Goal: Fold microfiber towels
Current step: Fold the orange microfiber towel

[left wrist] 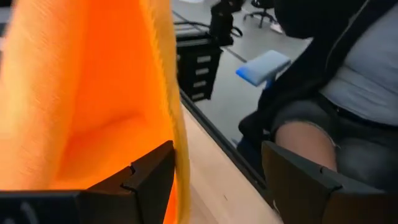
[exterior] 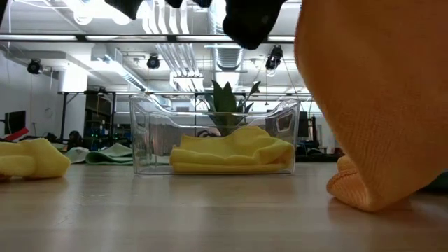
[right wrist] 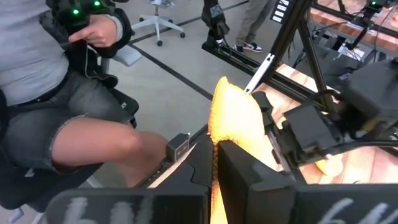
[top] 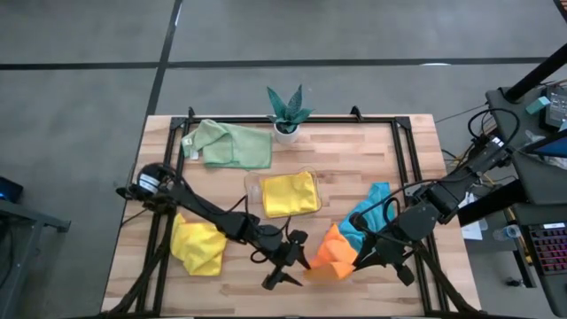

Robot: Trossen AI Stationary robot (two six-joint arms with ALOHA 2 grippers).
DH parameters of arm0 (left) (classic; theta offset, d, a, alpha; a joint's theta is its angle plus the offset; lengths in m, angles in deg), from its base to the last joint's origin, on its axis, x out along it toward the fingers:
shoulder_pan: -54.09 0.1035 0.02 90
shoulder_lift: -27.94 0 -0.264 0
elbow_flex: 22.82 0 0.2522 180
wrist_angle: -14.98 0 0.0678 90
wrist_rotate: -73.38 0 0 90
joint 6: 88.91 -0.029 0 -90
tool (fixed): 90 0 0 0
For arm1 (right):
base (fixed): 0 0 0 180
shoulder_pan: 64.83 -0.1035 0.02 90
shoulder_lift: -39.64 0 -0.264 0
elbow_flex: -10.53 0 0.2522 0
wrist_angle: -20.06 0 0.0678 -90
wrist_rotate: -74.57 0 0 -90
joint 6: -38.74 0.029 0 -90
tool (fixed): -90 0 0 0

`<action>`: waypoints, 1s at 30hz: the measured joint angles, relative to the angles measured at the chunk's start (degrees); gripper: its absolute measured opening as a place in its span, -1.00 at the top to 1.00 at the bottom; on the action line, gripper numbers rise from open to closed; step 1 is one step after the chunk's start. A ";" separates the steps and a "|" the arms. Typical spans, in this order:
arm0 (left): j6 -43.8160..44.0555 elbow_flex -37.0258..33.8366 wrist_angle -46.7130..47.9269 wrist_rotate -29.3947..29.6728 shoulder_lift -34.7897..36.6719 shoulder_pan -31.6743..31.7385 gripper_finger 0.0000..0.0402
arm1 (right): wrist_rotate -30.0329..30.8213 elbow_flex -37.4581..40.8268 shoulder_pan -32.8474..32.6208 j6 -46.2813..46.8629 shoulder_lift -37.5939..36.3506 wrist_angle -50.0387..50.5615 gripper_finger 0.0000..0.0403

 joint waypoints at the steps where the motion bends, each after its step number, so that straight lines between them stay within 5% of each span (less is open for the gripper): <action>1: 0.37 -0.11 -0.17 1.54 -0.15 -0.09 -0.11 | 0.02 0.00 0.00 0.00 0.00 0.00 0.96; 6: 1.37 -0.08 -0.93 7.73 -0.98 0.16 -0.11 | 0.04 0.00 0.00 0.00 0.00 -0.23 0.96; 18: 5.16 1.15 -5.96 7.85 -9.68 -0.30 -0.05 | 6.14 0.02 0.02 0.50 0.00 -0.27 0.96; 30: 7.88 -0.11 1.15 8.25 -4.32 -0.55 0.95 | 6.01 0.05 -0.10 1.57 -0.24 0.66 0.96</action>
